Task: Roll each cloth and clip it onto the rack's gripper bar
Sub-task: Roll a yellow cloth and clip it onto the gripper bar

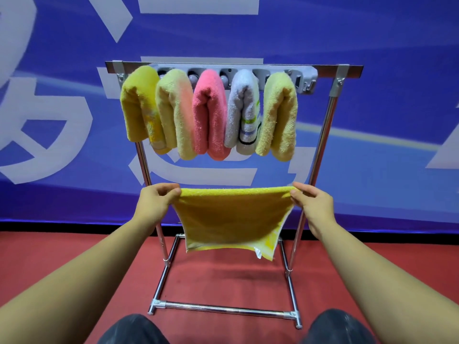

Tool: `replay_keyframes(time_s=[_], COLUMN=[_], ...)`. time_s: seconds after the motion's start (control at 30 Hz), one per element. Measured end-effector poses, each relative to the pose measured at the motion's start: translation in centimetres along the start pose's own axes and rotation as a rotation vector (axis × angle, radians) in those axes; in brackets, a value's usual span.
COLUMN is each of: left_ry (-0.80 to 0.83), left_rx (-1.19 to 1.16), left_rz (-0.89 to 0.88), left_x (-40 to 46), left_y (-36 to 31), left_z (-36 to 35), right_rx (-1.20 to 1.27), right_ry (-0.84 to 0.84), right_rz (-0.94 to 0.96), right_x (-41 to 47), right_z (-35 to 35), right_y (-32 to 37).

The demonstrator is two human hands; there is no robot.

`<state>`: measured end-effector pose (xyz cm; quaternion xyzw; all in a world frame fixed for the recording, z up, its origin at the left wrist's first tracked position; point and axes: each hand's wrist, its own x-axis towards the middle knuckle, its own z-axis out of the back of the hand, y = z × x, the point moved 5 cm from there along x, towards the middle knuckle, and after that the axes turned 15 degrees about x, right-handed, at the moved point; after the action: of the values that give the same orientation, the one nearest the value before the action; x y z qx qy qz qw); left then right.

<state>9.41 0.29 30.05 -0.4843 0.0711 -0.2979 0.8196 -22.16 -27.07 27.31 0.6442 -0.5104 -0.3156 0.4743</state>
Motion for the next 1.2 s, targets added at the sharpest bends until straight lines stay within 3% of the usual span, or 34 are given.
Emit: replay_keyframes(time_s=[0.17,0.33,0.7,0.87,1.1,1.2], left_ry=[0.013,-0.062,-0.061,-0.021,-0.072,-0.09], left_rx=[0.351,0.493,0.659,0.518,-0.031,-0.186], left_rz=[-0.096,-0.141,-0.175,-0.173,-0.007,0.047], left_x=[0.0,0.0,0.0,0.1,0.2,0.5], left_y=[-0.9,-1.7,-1.2,0.0,1.5,2.5], left_z=[0.4,0.7,1.0,1.3,1.8,1.2], right_rx=[-0.314,-0.735,-0.825,-0.705,-0.499,-0.351], right_ry=[0.055,0.093,0.174,0.249,0.251,0.17], right_rz=[0.061,0.164,0.143,0.149,0.072,0.04], right_x=[-0.1,-0.4,-0.4,-0.3,-0.1,-0.3], right_z=[0.1,-0.6,-0.5,-0.7,-0.2,0.2], right_y=[1.0,1.8,1.7,2.0,1.4,0.7])
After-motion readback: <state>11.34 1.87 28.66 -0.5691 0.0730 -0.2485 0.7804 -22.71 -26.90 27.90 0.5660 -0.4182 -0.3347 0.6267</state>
